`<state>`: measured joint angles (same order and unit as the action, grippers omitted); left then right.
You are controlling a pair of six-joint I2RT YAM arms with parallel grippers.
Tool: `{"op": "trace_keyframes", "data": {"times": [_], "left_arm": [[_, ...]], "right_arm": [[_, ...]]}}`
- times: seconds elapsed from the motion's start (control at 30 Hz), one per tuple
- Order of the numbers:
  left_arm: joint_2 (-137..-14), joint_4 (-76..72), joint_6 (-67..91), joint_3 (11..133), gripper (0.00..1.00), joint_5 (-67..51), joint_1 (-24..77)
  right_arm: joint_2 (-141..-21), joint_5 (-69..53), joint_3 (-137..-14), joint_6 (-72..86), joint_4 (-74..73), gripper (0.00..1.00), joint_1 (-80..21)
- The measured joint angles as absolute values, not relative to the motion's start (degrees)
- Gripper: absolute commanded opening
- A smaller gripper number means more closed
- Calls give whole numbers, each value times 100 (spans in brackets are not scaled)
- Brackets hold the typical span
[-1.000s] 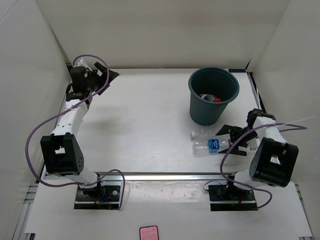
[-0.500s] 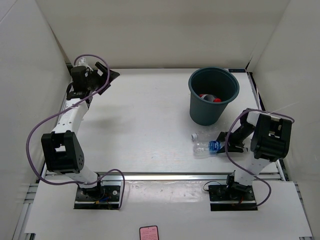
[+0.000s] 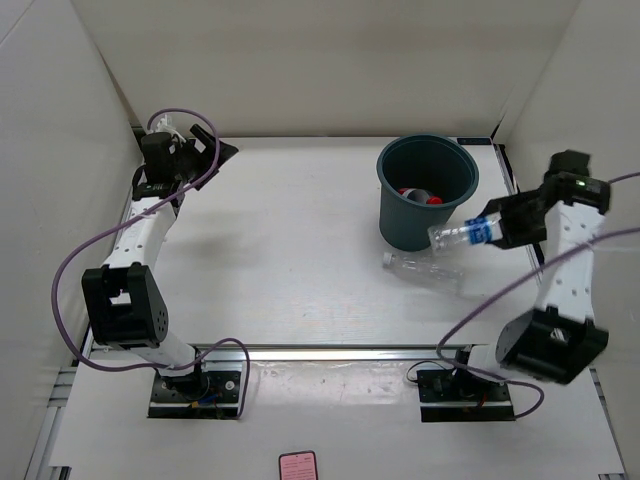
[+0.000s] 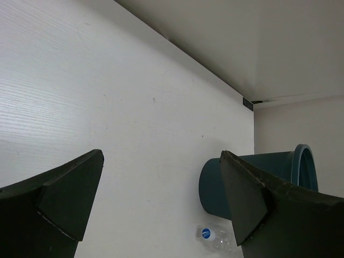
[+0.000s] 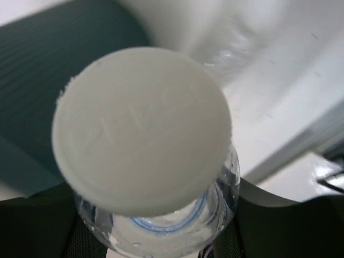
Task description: Put the plastic bottles in the bin
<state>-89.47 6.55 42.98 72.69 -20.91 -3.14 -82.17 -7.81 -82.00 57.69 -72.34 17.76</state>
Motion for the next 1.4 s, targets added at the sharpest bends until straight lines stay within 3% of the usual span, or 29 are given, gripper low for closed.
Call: {"op": "trace_keyframes", "data": {"times": [0.2,0.4,0.43,0.47,0.5,0.57,0.7,0.93,1.23,1.4], "left_arm": [[-8962,690,4353,7269,100,-2084,-314],[-9240,687,4451,7323,100,-2150,-314],[-9288,696,4462,7323,100,-2152,-314],[-9325,701,4464,7323,100,-2156,-314],[-9354,711,4469,7323,100,-2158,-314],[-9356,764,4480,7323,100,-2161,-314],[-9347,757,4434,7321,100,-2165,-314],[-9236,784,4379,7155,100,-2158,-314],[-9188,788,4370,7063,100,-2143,-314],[-9063,819,4377,6862,100,-2137,-314]], "right_arm": [[-7358,-943,-10560,5413,-7481,12,1920],[-8165,-631,-12405,5118,-7470,27,1199],[-8313,-467,-12396,5039,-7358,43,1066],[-8449,-401,-12392,5011,-7306,43,961],[-8646,-222,-12385,4932,-7203,56,797],[-9111,193,-12263,4762,-6845,63,434],[-9655,580,-11769,4460,-6265,100,-106],[-9614,954,-11712,4466,-6195,100,-158],[-6938,145,-8256,5975,-6294,100,1900],[-6899,-932,-6899,6775,-6292,100,2095]]}}
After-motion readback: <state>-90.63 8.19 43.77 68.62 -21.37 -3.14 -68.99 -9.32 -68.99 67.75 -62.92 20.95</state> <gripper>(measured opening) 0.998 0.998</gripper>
